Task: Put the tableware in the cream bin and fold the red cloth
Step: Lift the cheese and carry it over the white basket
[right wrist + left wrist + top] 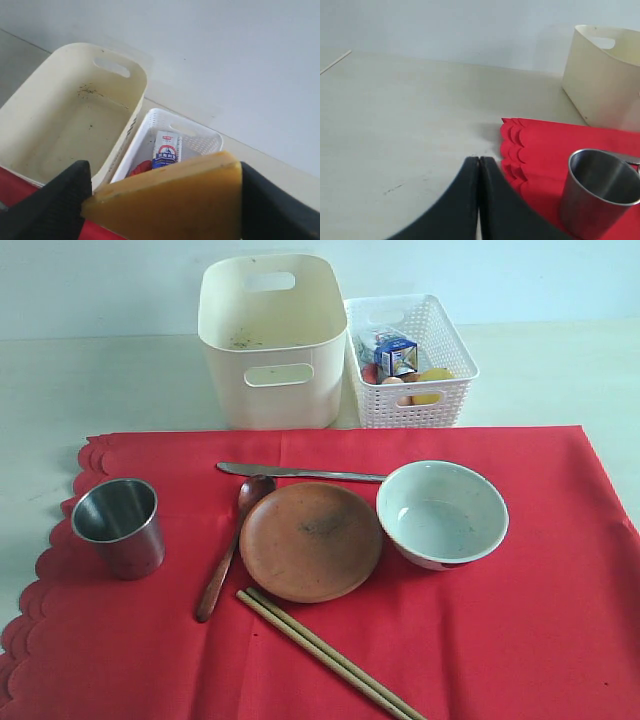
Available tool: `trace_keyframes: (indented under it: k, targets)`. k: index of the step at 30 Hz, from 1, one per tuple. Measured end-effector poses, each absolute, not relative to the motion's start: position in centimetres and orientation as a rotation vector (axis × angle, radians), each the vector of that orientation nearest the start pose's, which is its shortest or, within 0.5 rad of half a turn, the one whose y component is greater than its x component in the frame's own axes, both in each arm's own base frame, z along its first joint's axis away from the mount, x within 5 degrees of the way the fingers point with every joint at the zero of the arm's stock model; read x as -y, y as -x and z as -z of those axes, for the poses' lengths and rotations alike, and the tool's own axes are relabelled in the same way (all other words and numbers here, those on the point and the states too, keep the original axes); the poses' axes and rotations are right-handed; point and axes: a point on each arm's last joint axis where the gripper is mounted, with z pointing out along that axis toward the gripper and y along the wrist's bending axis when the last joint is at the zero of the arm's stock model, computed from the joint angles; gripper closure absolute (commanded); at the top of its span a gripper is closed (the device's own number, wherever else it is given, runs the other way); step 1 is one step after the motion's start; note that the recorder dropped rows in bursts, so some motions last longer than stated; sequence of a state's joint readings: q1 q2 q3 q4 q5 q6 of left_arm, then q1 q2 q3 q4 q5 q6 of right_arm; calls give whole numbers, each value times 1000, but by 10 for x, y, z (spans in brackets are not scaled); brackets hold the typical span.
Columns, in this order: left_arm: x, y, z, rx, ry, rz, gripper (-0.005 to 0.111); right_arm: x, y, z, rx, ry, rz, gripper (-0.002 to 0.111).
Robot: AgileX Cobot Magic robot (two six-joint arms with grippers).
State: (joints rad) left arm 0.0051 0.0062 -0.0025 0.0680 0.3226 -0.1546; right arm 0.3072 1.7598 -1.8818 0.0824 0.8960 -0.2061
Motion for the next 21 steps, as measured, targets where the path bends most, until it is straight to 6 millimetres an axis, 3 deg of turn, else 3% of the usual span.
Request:
trace_keyframes:
  k: [7, 13, 19, 21]
  targets:
    - [-2, -54, -185, -1806, 101, 41, 106, -106, -404, -389, -2242, 460, -167, 108]
    - [-2, -54, -185, -1806, 101, 41, 106, -103, -431, -347, -2324, 452, -165, 108]
    - [-2, -54, -185, -1806, 101, 41, 106, -109, -460, -286, -2431, 468, -162, 108]
    - [-2, -54, -185, -1806, 101, 41, 106, -110, -464, -274, -2447, 471, -161, 108]
